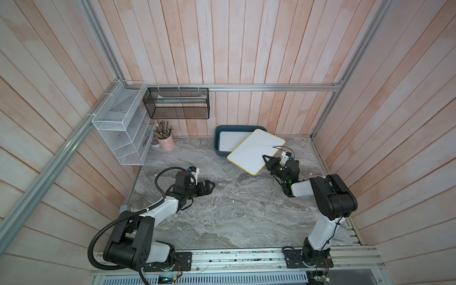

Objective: Put the whiteboard into the storage box
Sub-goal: Place the whiteboard in the storage box.

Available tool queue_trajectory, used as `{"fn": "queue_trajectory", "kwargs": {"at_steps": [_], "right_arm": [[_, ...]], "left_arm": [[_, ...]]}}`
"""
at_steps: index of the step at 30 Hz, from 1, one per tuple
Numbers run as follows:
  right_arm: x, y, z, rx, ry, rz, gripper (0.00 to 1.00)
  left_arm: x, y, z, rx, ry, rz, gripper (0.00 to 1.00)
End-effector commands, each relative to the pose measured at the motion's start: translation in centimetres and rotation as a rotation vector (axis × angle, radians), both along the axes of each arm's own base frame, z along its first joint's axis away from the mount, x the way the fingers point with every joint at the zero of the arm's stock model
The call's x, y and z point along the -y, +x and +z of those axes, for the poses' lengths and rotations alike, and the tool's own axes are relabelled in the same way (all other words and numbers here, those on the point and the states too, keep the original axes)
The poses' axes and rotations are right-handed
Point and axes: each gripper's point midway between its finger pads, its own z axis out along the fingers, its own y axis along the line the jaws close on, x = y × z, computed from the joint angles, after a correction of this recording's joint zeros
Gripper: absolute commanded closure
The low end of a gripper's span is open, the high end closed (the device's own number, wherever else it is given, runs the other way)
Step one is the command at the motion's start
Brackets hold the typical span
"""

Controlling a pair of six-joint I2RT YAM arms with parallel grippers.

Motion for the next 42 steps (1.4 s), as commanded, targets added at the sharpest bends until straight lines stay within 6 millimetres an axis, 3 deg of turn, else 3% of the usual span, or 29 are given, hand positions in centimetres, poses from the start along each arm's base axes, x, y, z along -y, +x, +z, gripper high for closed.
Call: {"fn": "queue_trajectory", "kwargs": {"at_steps": [1, 10, 19, 26, 42], "right_arm": [[-0.2, 1.3, 7.1, 0.239, 0.091, -0.054, 1.0], [-0.1, 2.9, 5.6, 0.232, 0.177, -0.179, 1.0], [-0.2, 3.3, 4.5, 0.235, 0.247, -0.3, 1.0], [-2.5, 4.0, 3.3, 0.215, 0.287, -0.328, 1.0], [-5.2, 2.7, 1.7, 0.153, 0.224, -0.627, 1.0]], "left_arm": [[-0.3, 0.0, 0.8, 0.028, 0.009, -0.015, 0.0], [-0.3, 0.3, 0.9, 0.026, 0.002, -0.02, 0.0], [0.1, 0.7, 1.4, 0.023, 0.001, -0.05, 0.0], [0.2, 0.7, 1.7, 0.034, -0.003, -0.056, 0.0], [0.6, -0.1, 2.2, 0.038, -0.071, -0.057, 0.0]]}}
